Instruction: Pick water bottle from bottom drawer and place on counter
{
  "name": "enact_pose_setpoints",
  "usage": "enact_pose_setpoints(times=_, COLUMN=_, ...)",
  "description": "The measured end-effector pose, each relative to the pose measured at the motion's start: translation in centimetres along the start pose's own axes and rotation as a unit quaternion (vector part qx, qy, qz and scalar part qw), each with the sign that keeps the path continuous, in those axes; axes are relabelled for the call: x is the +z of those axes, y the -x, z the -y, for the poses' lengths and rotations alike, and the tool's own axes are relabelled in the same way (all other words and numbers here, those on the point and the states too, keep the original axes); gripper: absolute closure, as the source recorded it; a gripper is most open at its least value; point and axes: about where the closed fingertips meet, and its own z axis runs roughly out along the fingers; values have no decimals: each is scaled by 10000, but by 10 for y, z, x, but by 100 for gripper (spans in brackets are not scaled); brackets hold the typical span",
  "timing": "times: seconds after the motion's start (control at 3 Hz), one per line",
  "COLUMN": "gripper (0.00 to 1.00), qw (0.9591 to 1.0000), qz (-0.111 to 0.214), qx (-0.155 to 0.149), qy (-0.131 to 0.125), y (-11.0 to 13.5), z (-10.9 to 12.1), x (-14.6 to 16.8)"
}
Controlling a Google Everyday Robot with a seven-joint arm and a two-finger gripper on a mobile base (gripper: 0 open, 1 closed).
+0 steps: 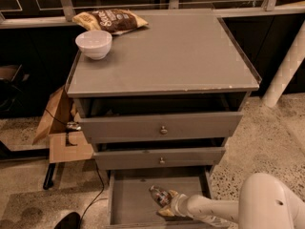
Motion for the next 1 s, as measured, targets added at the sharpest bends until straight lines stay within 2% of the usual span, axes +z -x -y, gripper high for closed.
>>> enact_pose_setpoints(times=0.33, gripper=51, qw=9996, qz=-264, qx=-47, qy=-30, y=-12, z=3, x=8)
enact_pose_setpoints(times=1.0, gripper=97, qw=9995, qz=-295, qx=-72, qy=-24, y=-13, z=3, x=9)
